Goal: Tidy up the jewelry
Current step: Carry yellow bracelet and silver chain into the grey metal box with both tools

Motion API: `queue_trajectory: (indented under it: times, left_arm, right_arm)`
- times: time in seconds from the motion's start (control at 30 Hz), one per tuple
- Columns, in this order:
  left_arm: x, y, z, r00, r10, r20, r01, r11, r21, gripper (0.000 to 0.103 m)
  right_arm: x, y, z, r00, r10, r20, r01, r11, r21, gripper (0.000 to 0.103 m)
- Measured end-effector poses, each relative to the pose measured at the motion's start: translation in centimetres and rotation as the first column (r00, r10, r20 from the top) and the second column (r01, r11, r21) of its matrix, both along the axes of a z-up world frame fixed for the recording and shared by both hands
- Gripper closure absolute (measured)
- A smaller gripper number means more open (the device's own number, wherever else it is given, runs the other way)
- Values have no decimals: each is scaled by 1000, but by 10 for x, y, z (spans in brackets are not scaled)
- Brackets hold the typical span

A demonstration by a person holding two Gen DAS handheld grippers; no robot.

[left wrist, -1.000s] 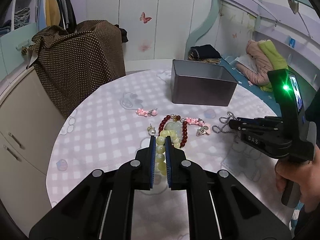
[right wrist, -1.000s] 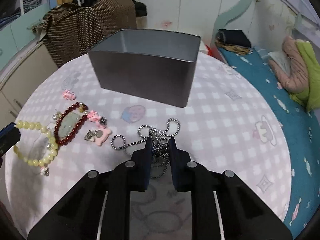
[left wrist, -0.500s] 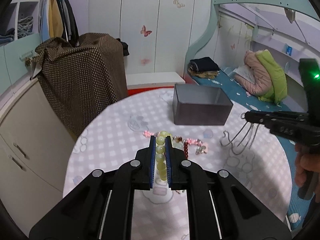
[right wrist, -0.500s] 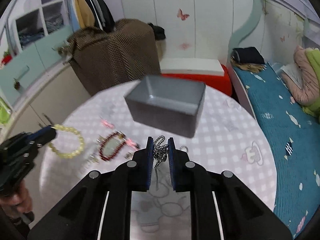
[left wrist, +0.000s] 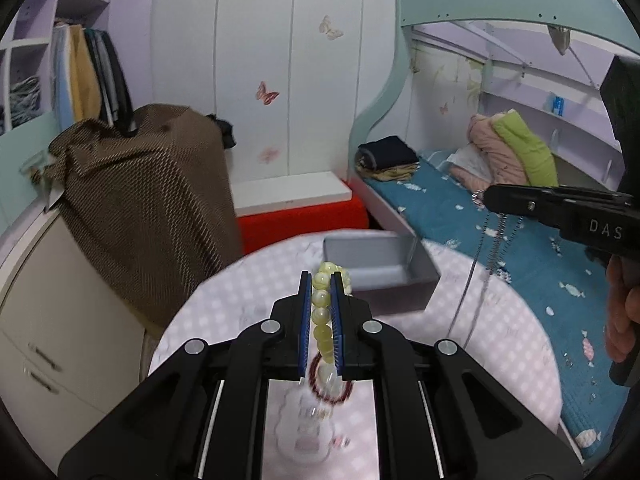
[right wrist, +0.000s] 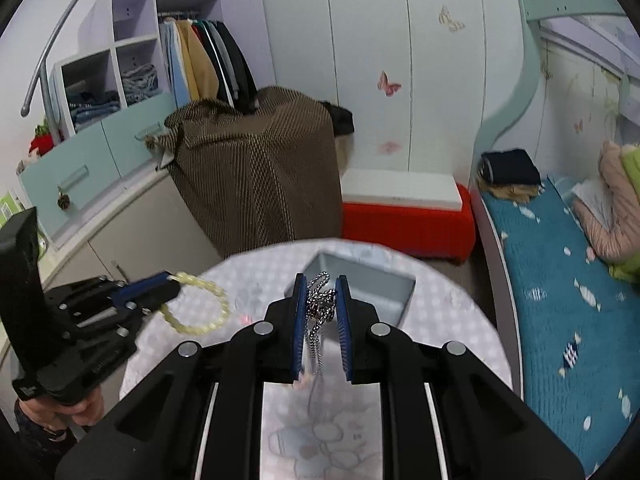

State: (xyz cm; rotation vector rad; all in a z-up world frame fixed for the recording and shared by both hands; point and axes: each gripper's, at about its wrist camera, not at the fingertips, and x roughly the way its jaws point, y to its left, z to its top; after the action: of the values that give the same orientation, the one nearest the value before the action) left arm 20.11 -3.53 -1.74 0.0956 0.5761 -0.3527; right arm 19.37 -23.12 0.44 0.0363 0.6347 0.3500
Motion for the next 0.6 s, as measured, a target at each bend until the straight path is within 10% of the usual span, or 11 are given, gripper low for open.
queue_trajectory:
  times: [0.3, 0.6]
  left_arm:
    - [81, -37, 27, 996, -64, -63, 62, 998, -32, 94]
    - [148, -71, -8, 974, -81, -211, 77, 997, -29, 94]
  right_arm:
    - [49, -1, 43, 999, -9, 35, 9, 1000, -5, 90]
    - [107, -8, 3, 993, -23, -114, 23, 1000, 4, 90]
